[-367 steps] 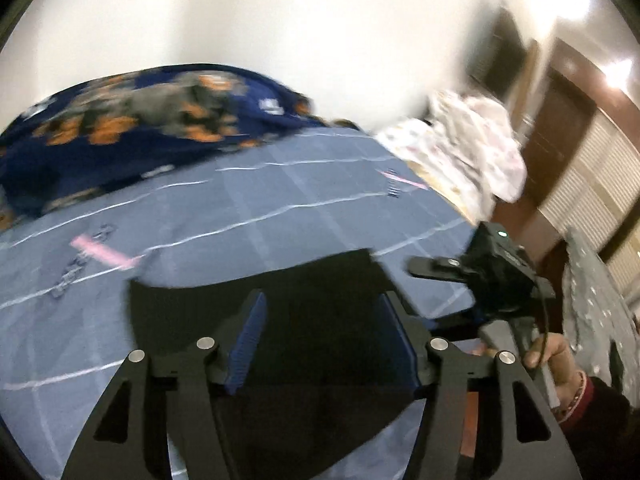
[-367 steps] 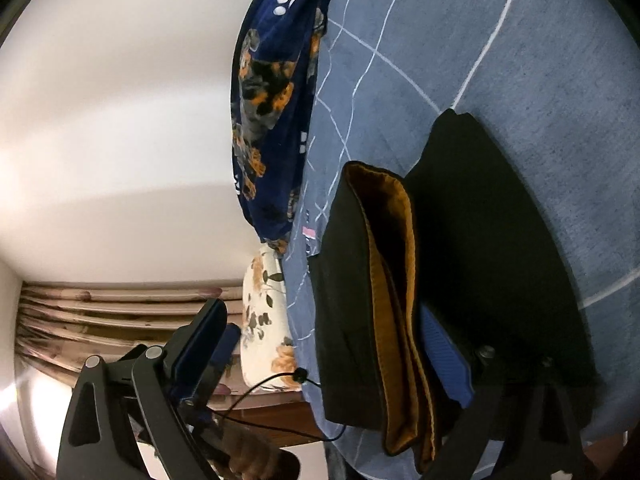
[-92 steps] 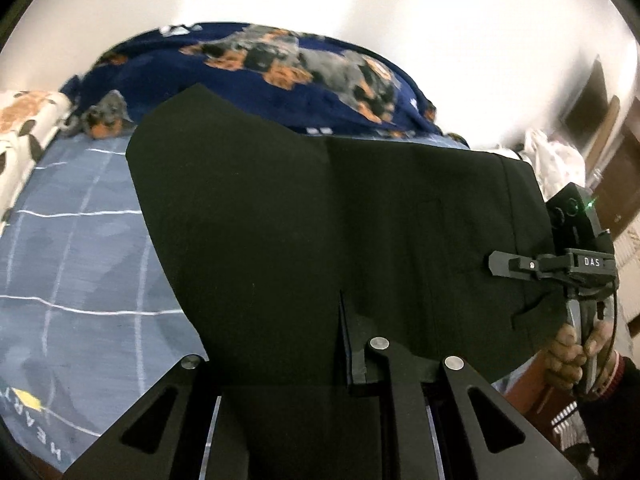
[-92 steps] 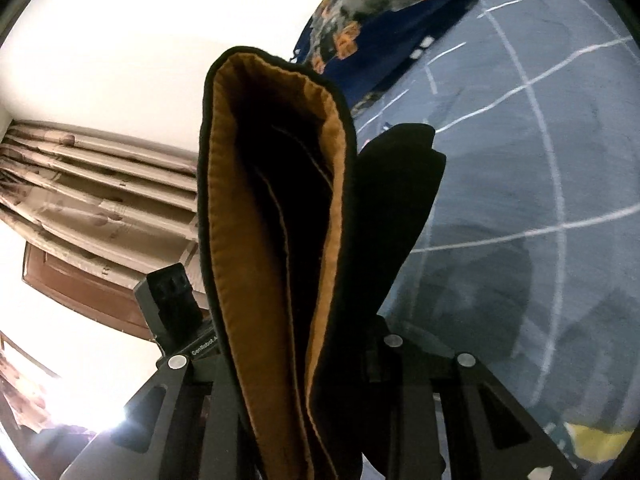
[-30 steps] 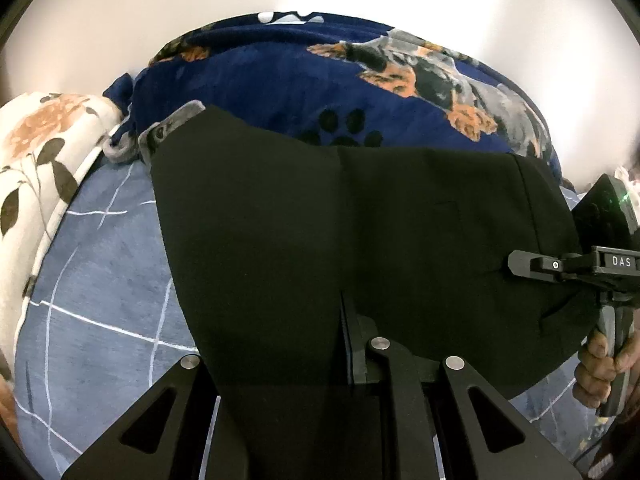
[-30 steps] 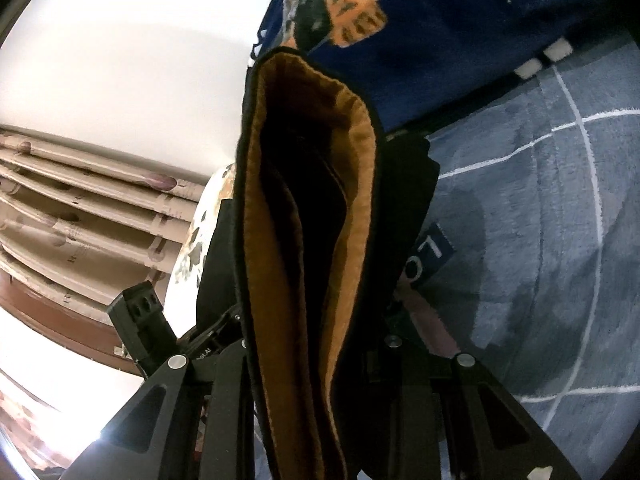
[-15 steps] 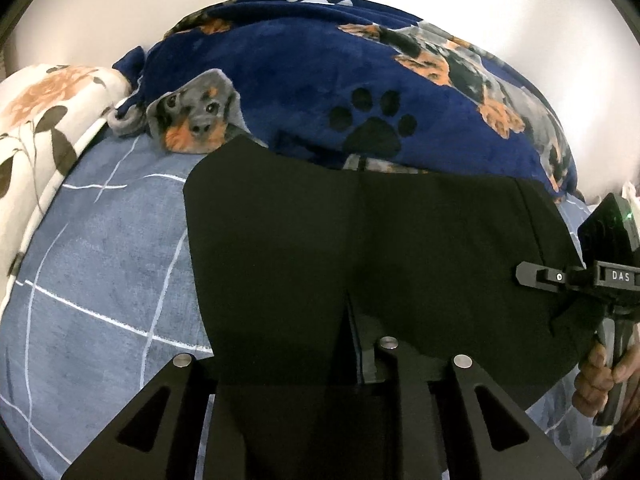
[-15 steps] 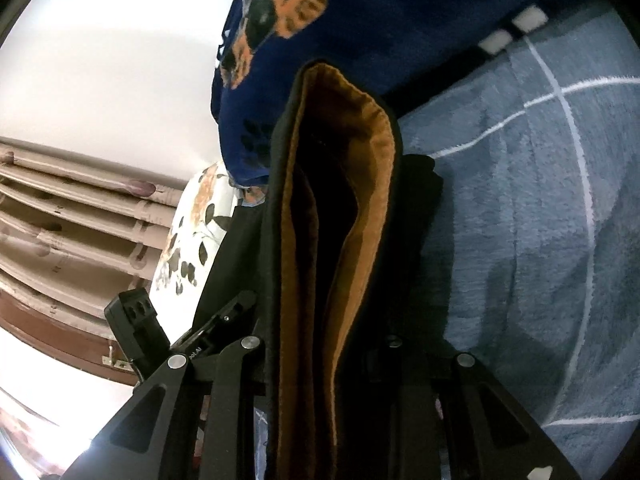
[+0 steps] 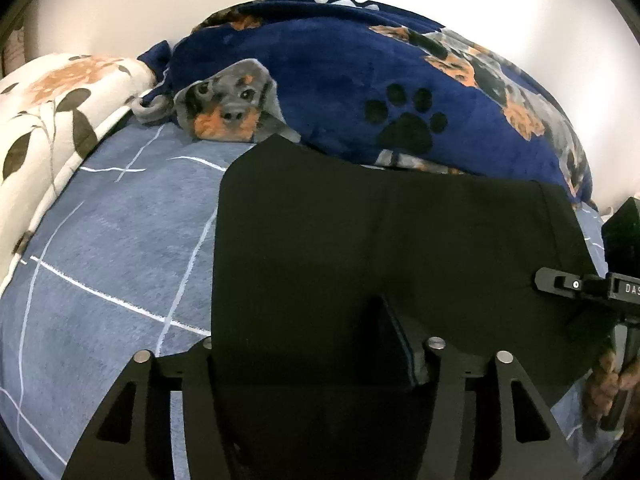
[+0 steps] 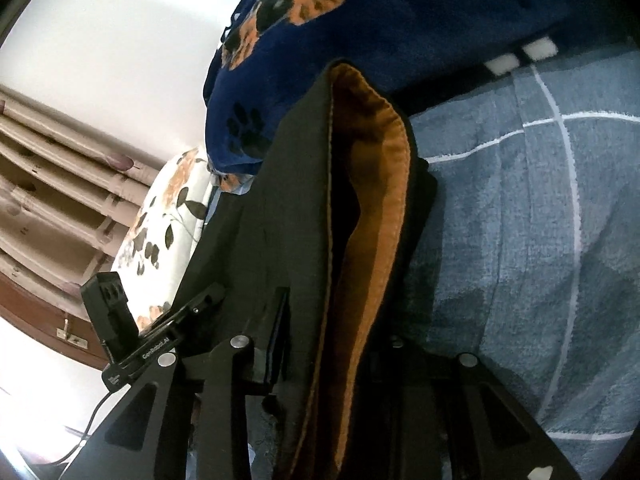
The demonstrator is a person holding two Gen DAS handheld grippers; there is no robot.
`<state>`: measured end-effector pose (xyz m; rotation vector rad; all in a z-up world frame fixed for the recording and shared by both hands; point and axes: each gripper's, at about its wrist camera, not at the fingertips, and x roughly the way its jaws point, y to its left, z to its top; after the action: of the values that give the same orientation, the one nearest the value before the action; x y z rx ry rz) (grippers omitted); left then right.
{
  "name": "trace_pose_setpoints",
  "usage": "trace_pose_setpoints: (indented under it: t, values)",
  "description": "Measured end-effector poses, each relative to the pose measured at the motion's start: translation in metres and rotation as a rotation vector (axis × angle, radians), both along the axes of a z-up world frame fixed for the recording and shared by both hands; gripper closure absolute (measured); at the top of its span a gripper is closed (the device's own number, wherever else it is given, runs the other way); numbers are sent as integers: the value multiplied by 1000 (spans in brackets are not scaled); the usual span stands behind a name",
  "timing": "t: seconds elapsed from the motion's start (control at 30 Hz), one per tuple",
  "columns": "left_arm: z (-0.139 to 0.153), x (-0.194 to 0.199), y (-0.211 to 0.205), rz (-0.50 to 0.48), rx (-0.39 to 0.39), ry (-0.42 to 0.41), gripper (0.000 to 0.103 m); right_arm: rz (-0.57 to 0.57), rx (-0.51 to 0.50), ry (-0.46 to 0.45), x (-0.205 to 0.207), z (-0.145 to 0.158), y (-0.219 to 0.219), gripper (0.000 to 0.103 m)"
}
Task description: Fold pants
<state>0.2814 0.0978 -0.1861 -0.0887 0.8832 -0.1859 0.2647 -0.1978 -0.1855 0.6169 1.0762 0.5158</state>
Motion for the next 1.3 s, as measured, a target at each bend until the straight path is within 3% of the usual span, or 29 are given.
trace_pose_setpoints:
  t: [0.5,1.3]
  values:
    - [-5,-1,8,14,-61,-4,43,-18,-85,-74,-7,6,11,75]
    - [-6,-2,9,16,-56,-8,43,-36,-143,-106,-10,8,16,71]
